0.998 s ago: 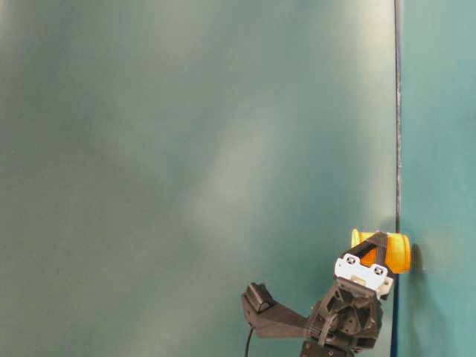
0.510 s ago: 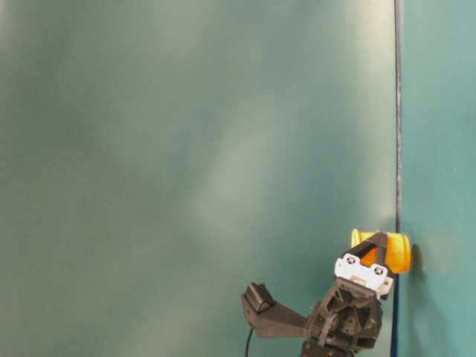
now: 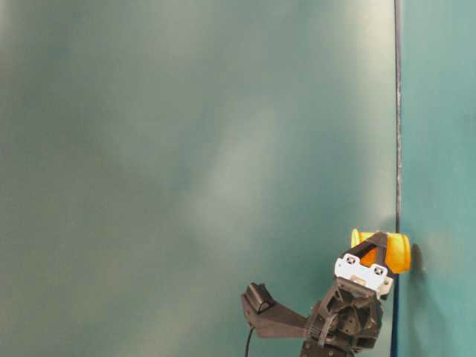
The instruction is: Move the cup backward with left arm.
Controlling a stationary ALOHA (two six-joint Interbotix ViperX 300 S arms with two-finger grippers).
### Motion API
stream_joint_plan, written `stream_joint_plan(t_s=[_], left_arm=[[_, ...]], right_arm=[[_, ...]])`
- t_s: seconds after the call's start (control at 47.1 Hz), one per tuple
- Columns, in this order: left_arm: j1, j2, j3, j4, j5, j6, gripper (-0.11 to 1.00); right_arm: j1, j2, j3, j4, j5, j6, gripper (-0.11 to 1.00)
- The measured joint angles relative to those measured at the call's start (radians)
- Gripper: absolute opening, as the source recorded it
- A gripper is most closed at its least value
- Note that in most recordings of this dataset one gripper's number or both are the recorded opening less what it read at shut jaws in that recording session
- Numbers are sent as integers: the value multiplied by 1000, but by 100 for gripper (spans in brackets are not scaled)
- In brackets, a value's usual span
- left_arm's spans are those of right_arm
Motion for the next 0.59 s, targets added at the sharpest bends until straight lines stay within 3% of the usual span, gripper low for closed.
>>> stream_joint_plan(t_s=[0.595], left_arm=[[0, 0, 0, -2, -5, 0, 63]], right_arm=[[0, 5, 0, 0, 0, 0, -1]])
